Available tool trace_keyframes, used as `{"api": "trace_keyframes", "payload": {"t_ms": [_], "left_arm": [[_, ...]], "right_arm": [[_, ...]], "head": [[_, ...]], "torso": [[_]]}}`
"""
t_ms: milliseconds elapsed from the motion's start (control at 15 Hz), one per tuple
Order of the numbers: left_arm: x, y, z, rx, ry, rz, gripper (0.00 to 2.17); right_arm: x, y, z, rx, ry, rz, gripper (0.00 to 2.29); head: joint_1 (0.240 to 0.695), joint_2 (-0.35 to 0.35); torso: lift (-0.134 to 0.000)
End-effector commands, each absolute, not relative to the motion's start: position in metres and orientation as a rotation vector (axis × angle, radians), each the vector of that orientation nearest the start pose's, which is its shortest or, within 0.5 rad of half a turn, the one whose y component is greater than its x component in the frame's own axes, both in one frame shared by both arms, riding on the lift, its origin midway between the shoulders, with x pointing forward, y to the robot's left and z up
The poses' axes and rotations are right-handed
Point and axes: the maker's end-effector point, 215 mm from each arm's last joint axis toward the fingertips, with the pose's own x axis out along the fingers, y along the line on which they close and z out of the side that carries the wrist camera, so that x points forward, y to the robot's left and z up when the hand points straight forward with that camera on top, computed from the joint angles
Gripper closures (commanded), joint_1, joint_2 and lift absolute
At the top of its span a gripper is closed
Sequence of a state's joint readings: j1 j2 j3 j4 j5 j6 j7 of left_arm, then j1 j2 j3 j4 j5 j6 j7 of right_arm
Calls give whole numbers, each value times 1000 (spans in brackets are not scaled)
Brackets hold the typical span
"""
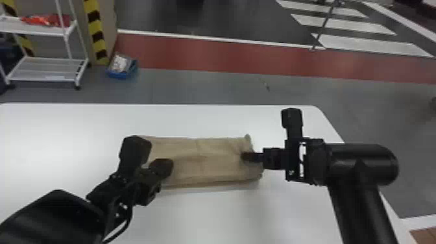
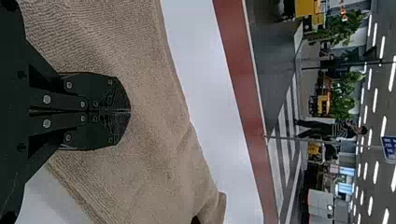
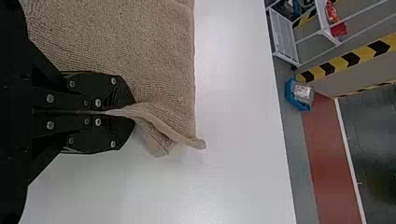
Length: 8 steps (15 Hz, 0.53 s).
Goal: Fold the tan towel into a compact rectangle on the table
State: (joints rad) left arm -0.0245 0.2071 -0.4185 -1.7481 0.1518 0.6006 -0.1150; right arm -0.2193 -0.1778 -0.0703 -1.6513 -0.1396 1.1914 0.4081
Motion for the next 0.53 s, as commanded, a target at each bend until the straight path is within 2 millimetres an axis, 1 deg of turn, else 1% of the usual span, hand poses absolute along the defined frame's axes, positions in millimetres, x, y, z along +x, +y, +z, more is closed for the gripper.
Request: {"api": "trace_keyframes", "payload": {"t_ms": [0,67,200,467], "left_arm": [[514,43,-450,126,480,-527,1345],[514,43,-452,126,484,-528,1345],[512,44,-455,126,494,-528,1345],[509,42,-461,121,509,-535,1345]], "right_arm": [[542,-230,-452,216,850,336,1210],[540,-227,-445,231,838,348,1214],[535,-221,-423,258,808,375,1210],[525,-215,-387,294,767,412,1210]], "head": [[695,-204],[695,-201],[695,-194],[695,-184]], "torso": [[-124],[-124],[-124],[-124]]}}
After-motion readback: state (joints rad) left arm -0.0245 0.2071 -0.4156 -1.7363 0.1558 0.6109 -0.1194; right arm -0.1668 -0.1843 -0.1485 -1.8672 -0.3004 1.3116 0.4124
